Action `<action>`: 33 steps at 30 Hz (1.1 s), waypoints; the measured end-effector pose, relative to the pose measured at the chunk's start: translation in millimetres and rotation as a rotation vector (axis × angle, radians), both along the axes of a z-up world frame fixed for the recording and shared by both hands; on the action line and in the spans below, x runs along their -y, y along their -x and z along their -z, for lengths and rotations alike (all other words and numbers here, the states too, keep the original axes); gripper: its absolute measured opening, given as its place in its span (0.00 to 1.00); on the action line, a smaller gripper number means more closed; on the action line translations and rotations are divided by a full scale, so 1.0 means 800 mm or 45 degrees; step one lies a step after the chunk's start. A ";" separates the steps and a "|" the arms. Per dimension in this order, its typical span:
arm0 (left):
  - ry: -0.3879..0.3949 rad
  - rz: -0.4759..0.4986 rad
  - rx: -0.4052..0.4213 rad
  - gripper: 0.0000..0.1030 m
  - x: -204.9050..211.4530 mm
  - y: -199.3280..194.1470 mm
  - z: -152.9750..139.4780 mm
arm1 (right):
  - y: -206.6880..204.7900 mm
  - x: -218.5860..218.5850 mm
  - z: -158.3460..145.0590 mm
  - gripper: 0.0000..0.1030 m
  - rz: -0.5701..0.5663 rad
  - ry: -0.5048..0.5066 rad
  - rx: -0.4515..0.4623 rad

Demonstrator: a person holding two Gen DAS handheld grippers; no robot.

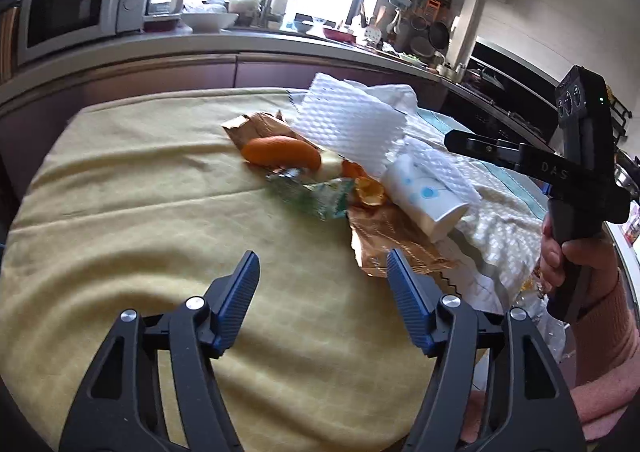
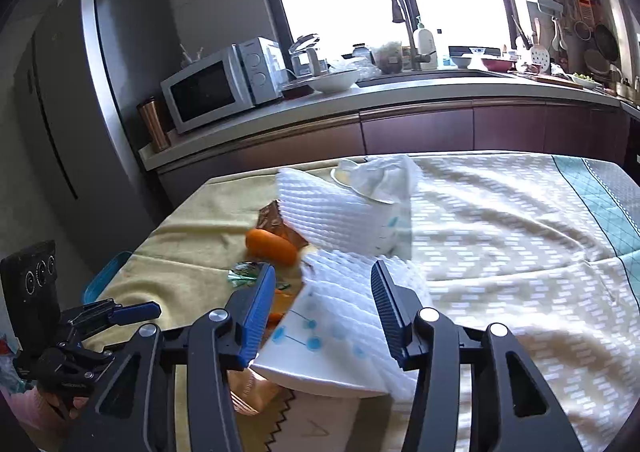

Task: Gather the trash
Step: 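Grasp the white foam net with the right tool while the left tool grasps the gold snack wrapper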

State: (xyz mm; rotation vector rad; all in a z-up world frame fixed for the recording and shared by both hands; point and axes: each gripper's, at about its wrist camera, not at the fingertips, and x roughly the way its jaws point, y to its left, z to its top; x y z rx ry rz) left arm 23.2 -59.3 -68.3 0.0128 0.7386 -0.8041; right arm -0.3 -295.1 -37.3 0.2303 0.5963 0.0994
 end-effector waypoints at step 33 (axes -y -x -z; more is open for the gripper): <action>0.087 0.108 -0.209 0.04 0.025 -0.008 0.012 | 0.015 0.030 0.023 0.13 -0.031 -0.109 -0.017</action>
